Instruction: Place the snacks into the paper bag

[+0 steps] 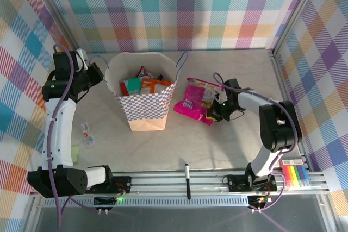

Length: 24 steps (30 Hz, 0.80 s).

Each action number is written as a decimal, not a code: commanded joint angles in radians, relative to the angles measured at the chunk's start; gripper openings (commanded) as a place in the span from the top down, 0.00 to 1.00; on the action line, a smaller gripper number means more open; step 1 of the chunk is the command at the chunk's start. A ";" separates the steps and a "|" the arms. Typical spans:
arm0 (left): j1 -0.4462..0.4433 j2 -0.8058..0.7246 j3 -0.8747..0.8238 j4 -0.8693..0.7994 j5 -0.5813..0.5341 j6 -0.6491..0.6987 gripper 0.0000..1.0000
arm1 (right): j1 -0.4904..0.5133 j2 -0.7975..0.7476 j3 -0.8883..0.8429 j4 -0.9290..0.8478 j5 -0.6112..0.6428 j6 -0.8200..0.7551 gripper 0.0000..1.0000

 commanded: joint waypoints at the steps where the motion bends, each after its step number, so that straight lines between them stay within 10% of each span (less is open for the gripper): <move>1: 0.009 -0.017 -0.006 0.007 0.032 0.007 0.93 | 0.000 -0.059 -0.053 -0.068 -0.004 -0.028 0.86; 11: 0.009 -0.012 -0.007 0.011 0.035 0.007 0.93 | -0.034 -0.213 -0.090 -0.124 0.096 -0.014 0.38; 24: 0.009 -0.011 0.006 -0.008 0.024 0.022 0.92 | -0.155 -0.161 -0.087 0.078 -0.014 0.000 0.23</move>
